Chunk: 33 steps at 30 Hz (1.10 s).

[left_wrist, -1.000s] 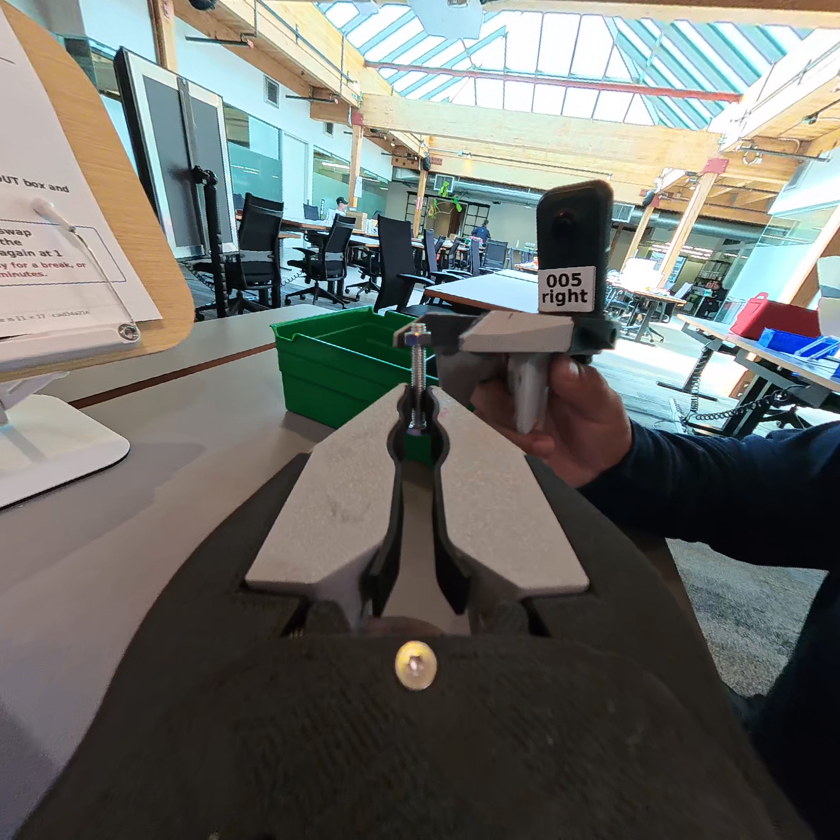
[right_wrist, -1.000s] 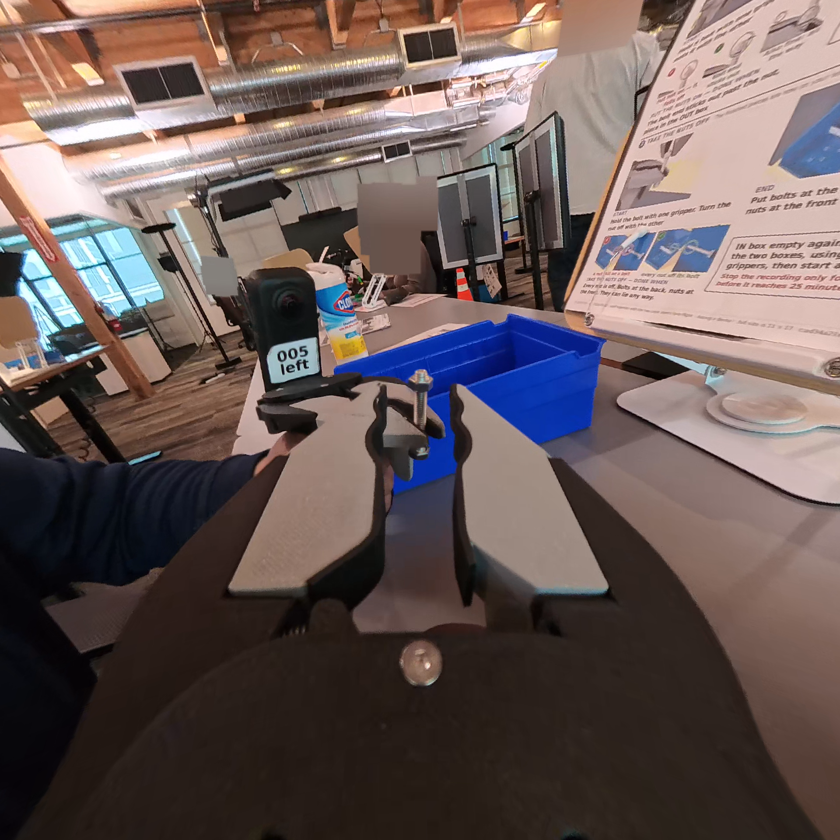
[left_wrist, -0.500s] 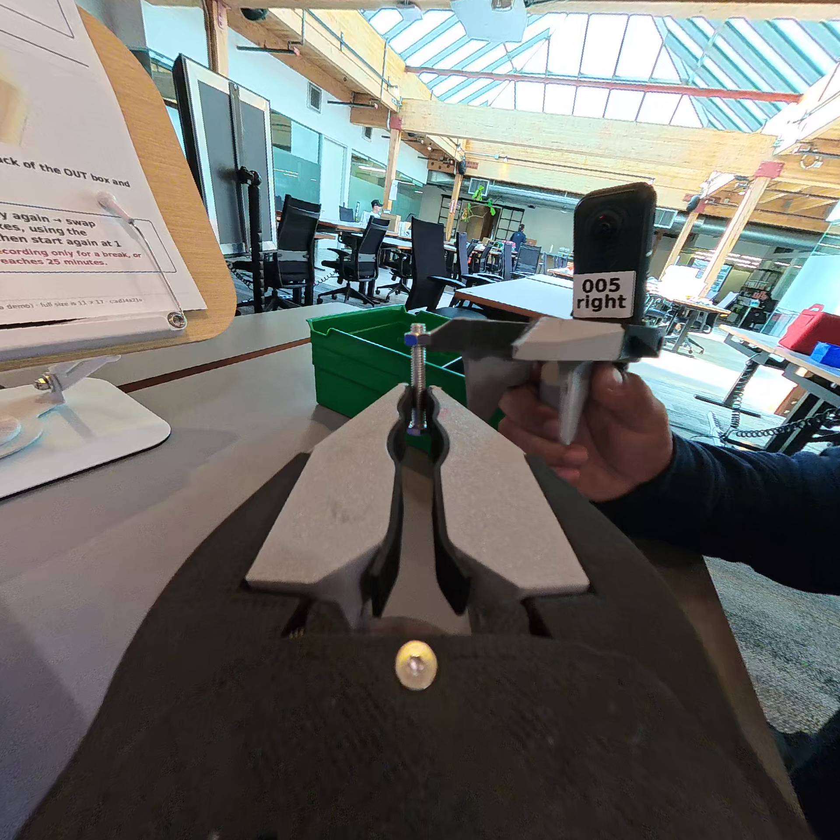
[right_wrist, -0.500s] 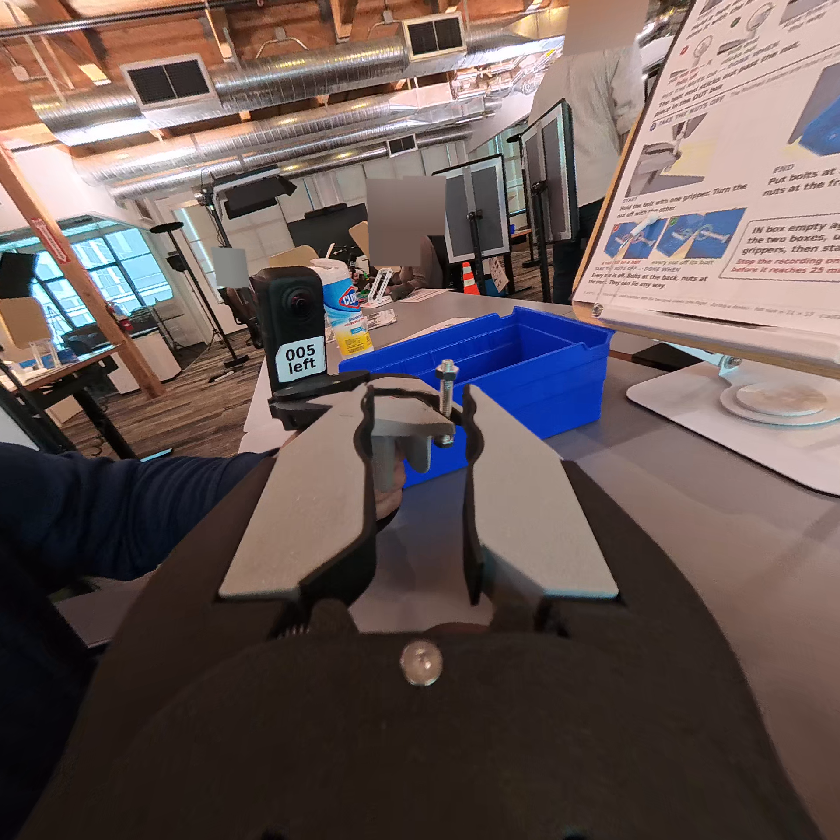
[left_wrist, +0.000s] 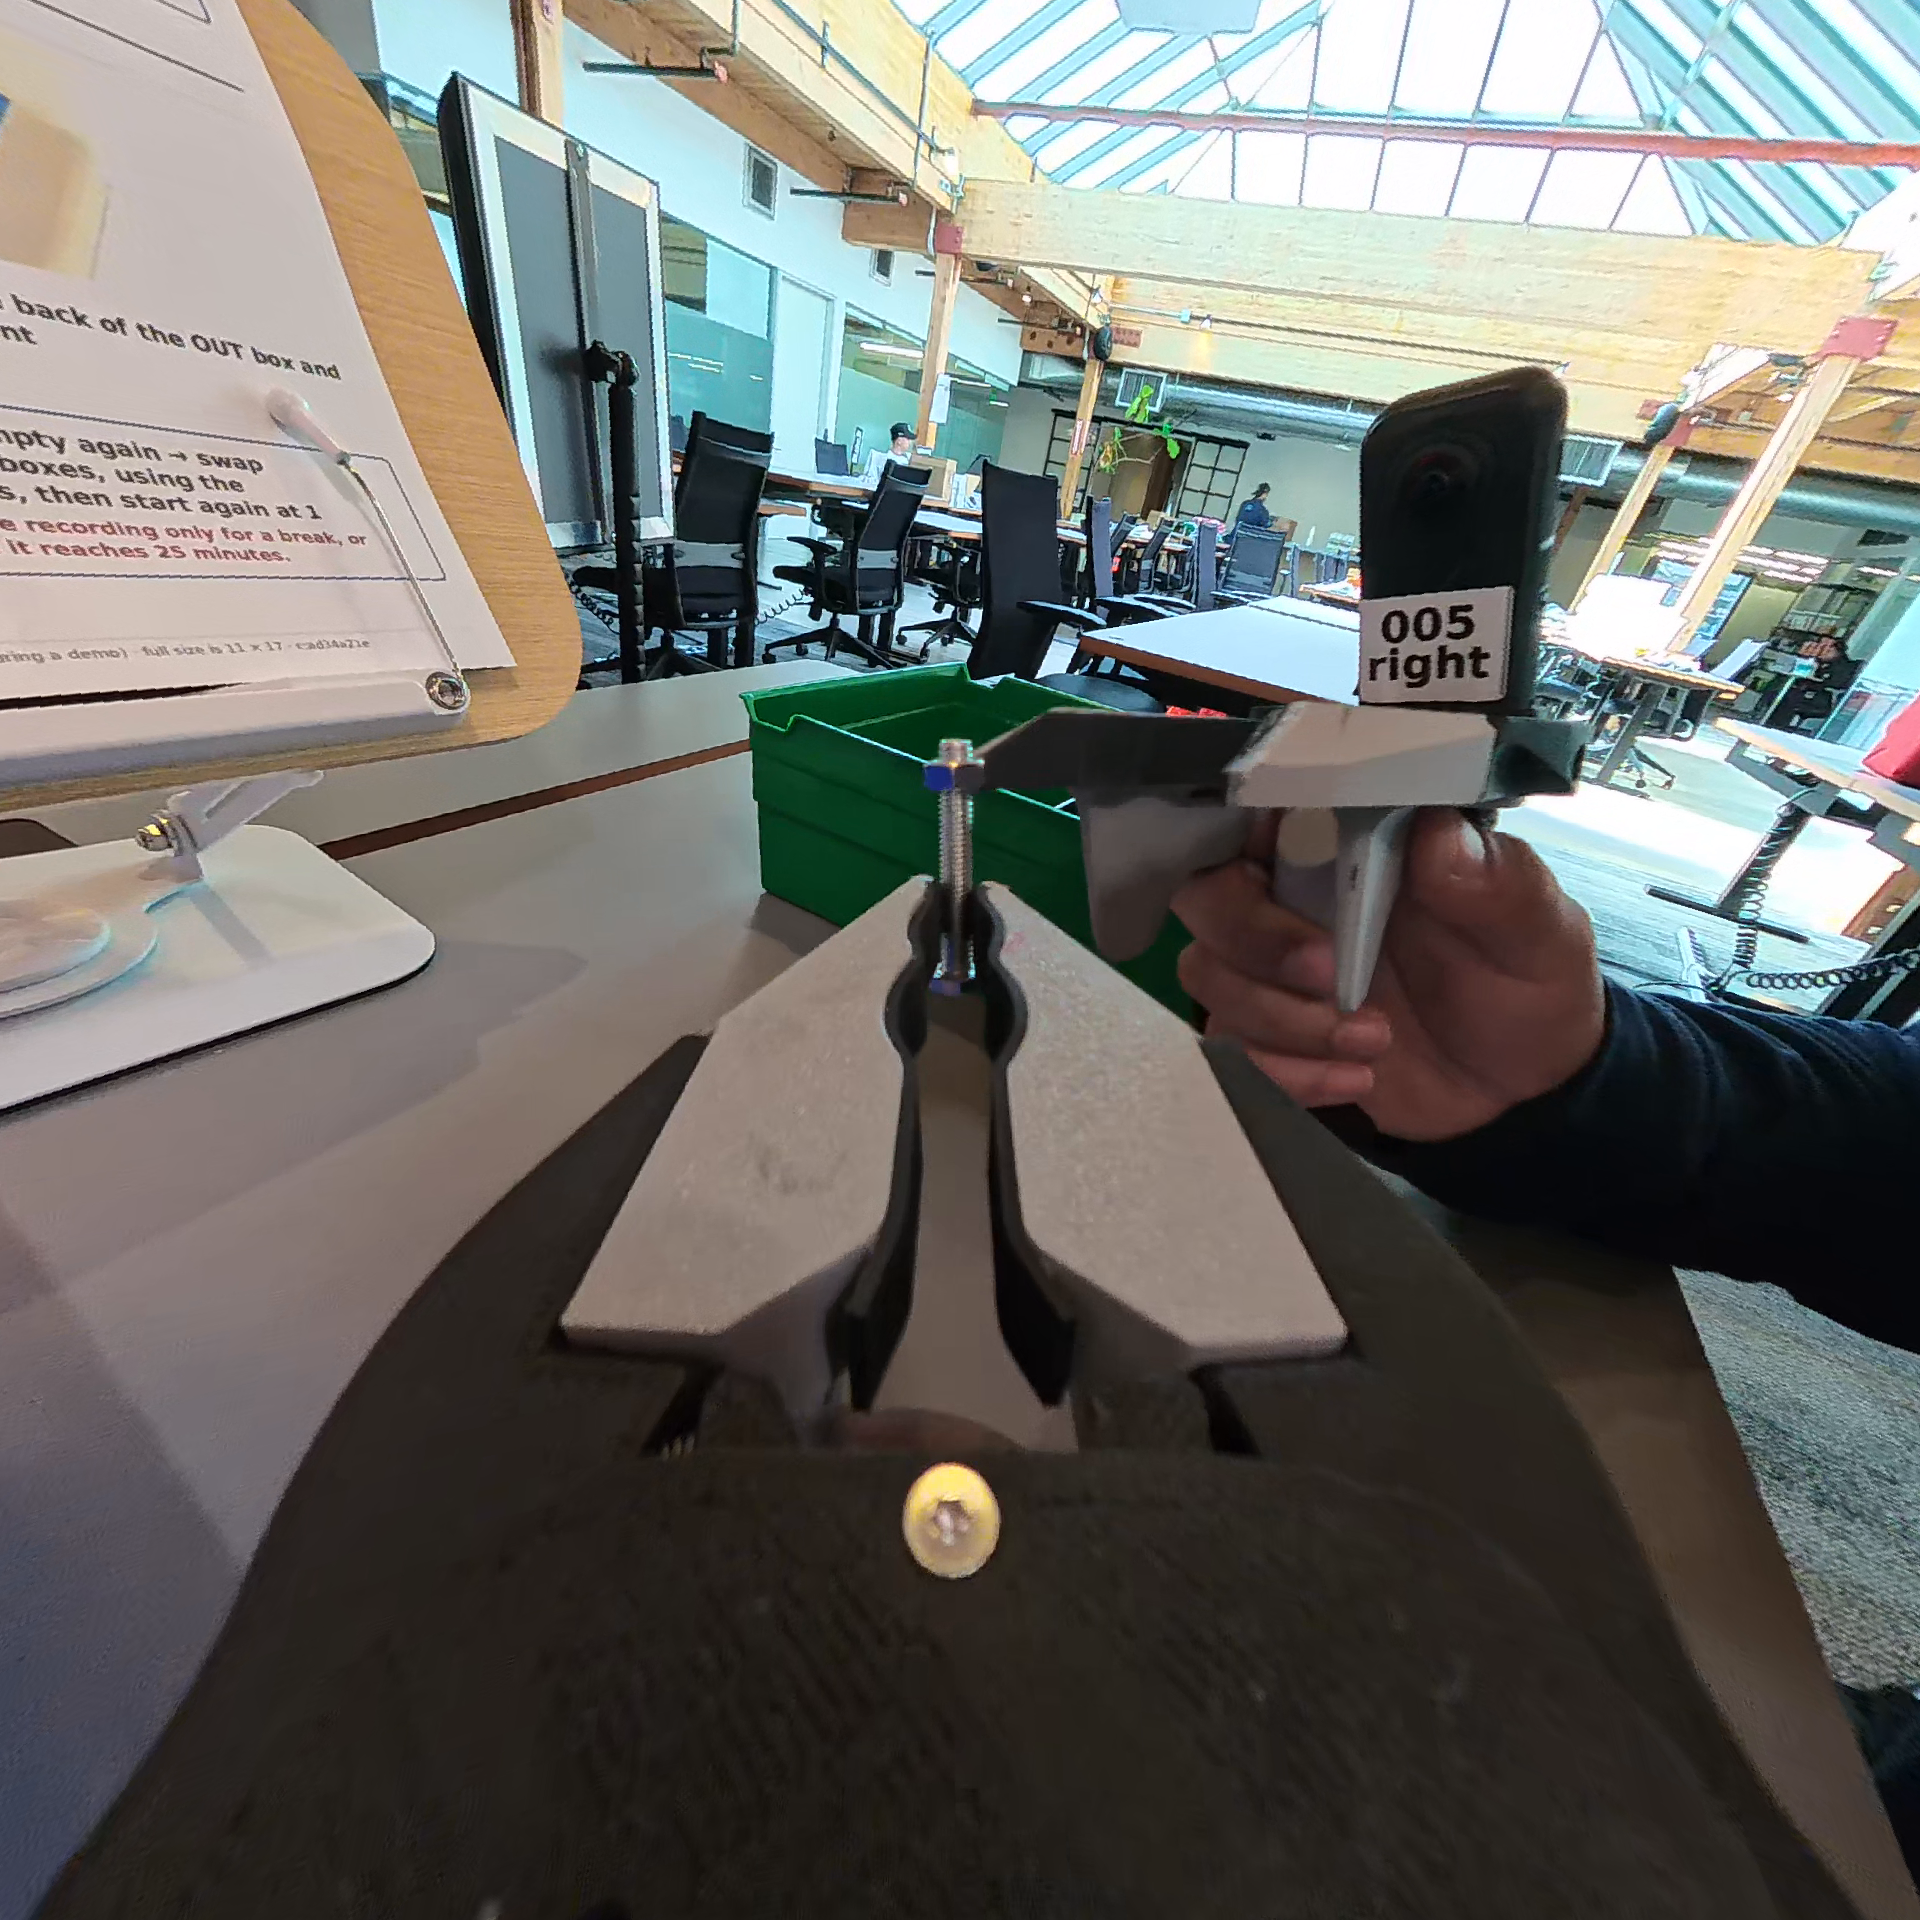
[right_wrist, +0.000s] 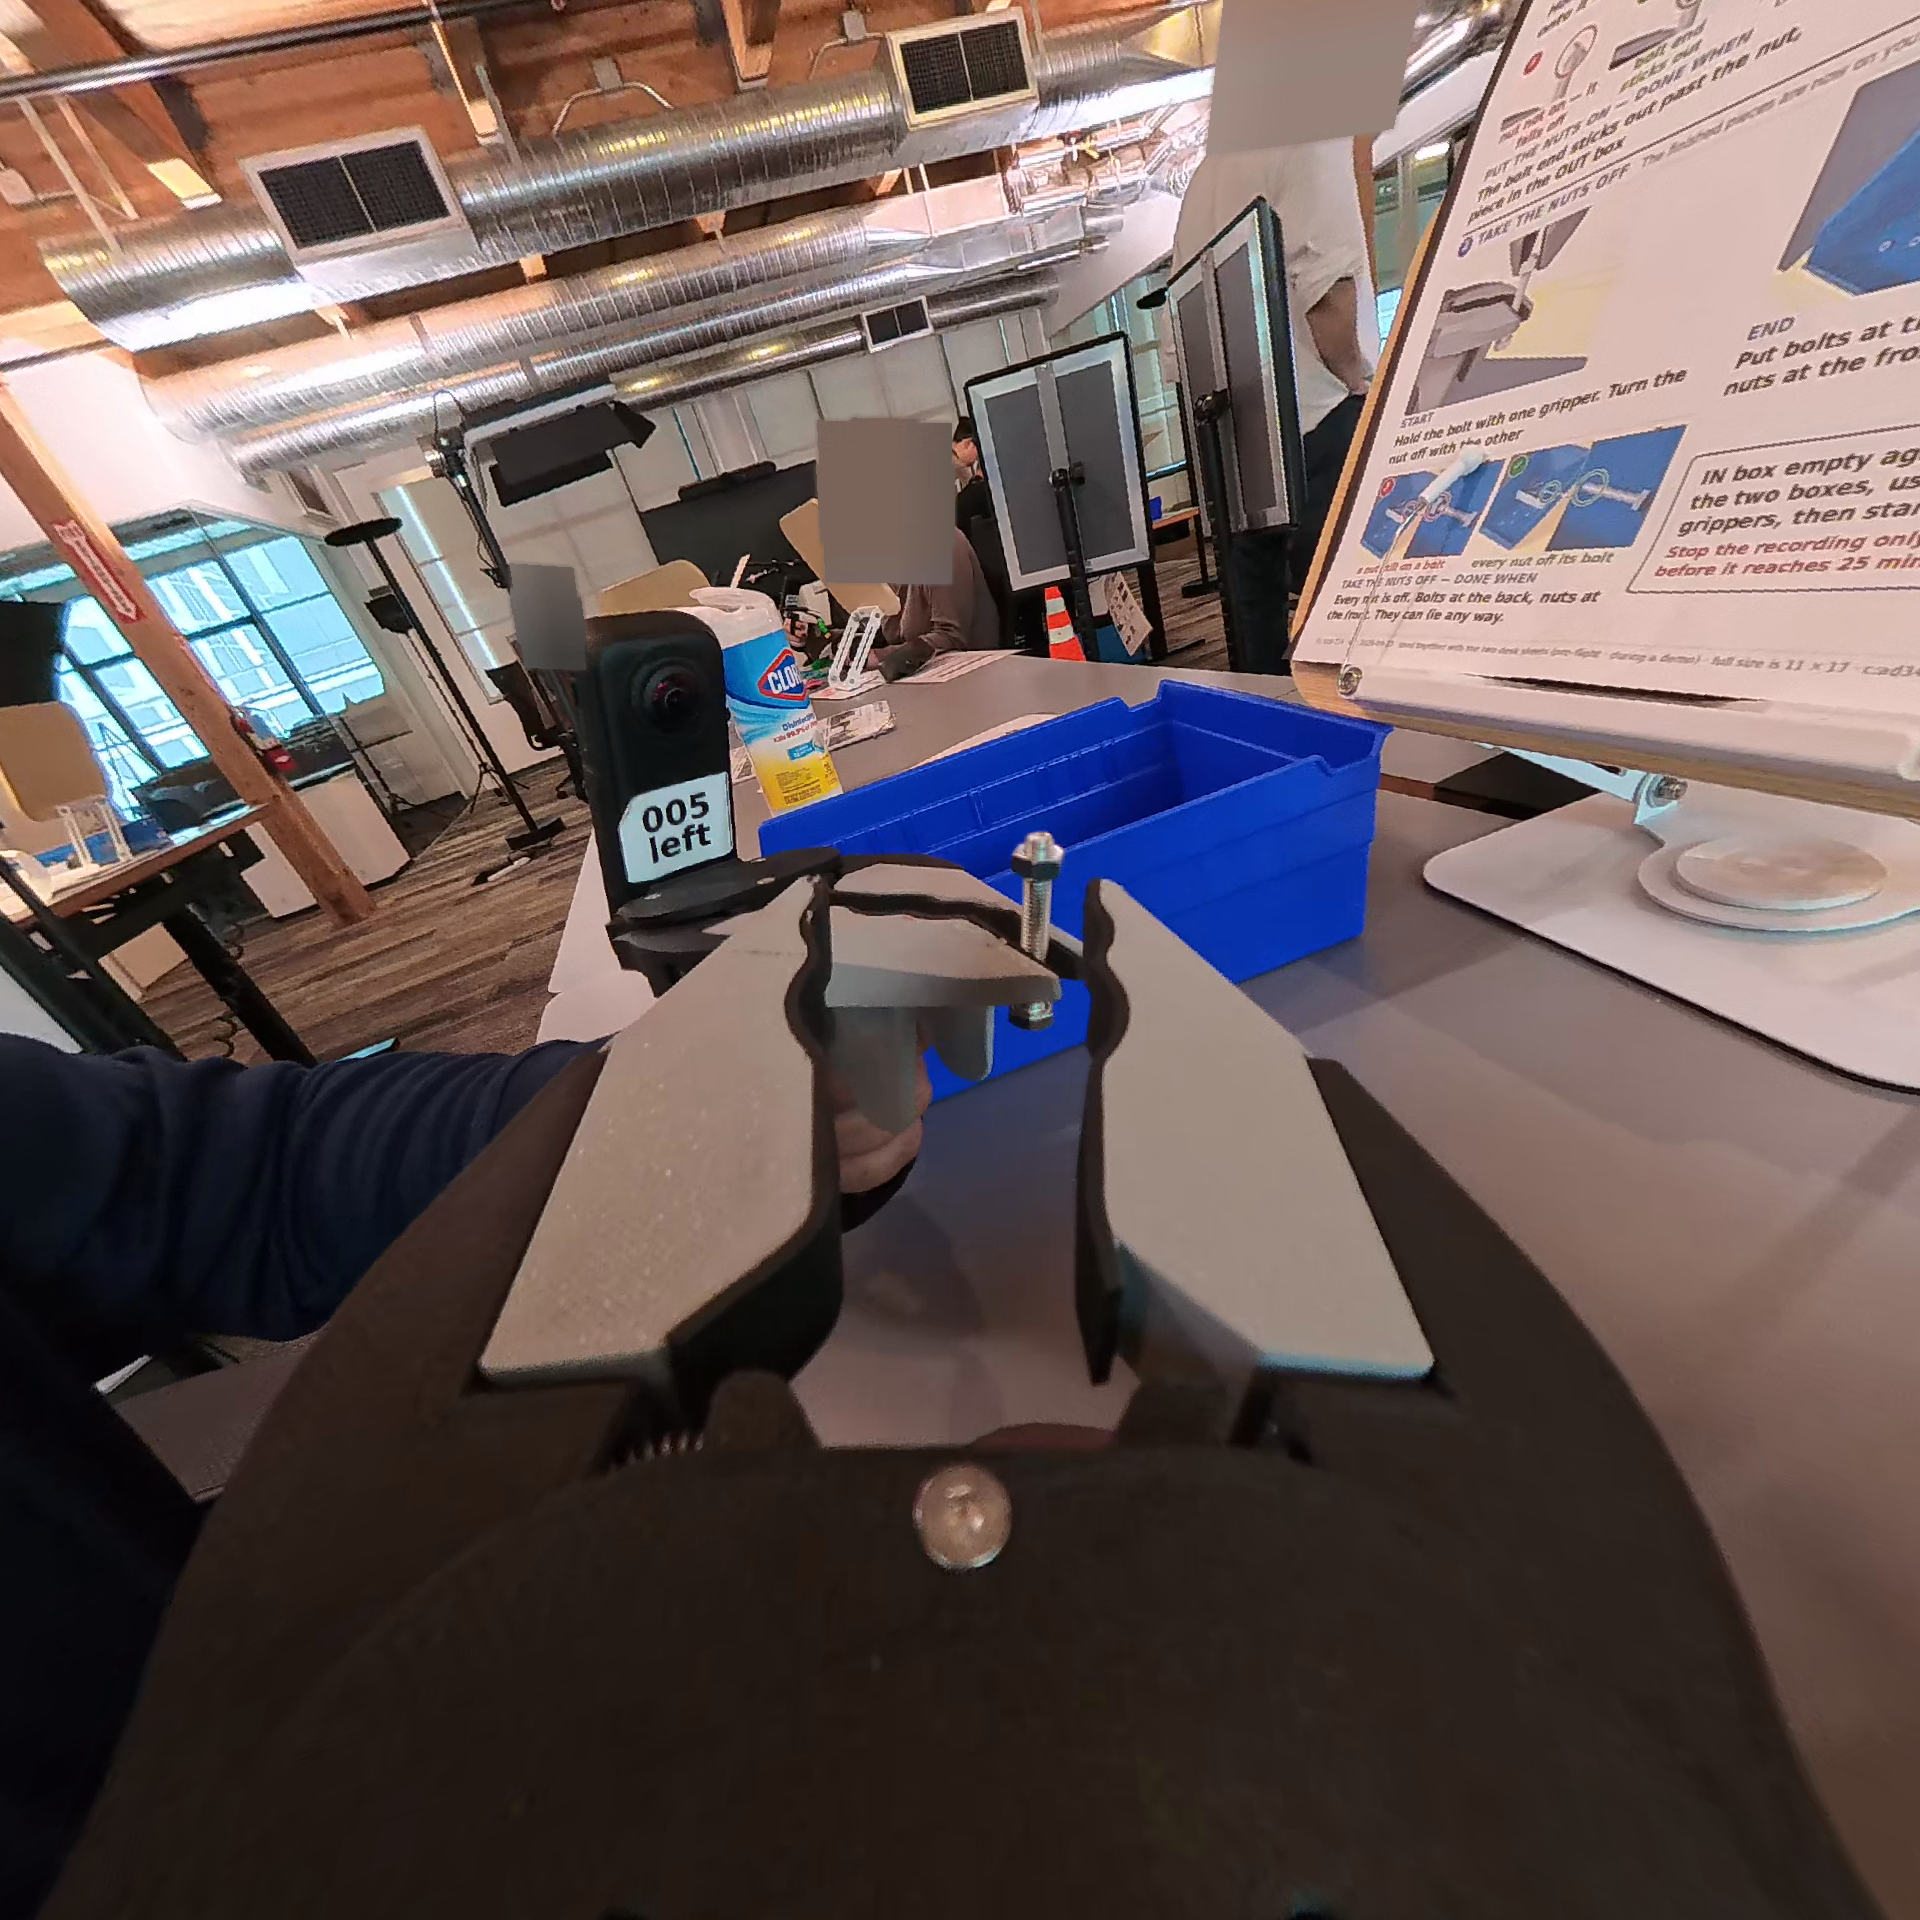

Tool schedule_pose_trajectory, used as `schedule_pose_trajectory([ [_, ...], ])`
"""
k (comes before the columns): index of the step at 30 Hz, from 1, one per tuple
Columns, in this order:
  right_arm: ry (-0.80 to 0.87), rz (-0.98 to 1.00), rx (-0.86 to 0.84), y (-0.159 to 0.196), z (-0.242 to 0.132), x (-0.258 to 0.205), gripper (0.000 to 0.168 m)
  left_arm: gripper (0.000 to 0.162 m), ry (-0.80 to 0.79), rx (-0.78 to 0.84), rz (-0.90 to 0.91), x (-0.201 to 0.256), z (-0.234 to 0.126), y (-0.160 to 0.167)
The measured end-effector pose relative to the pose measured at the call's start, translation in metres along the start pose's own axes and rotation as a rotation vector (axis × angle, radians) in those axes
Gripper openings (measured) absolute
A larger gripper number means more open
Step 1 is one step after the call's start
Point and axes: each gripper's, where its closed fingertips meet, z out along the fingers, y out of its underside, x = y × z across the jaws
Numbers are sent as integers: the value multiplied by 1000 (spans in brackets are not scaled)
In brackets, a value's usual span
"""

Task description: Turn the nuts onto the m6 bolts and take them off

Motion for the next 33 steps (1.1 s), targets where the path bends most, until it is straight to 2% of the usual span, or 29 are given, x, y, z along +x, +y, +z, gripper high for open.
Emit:
schedule_pose_trajectory([
  [23,12,-22,-6,1,1,-1,41,2,-41,5,23,-5,0,0],
  [33,15,-31,-14,3,2,-3,41,2,-21,-7,85,4,2,3],
])
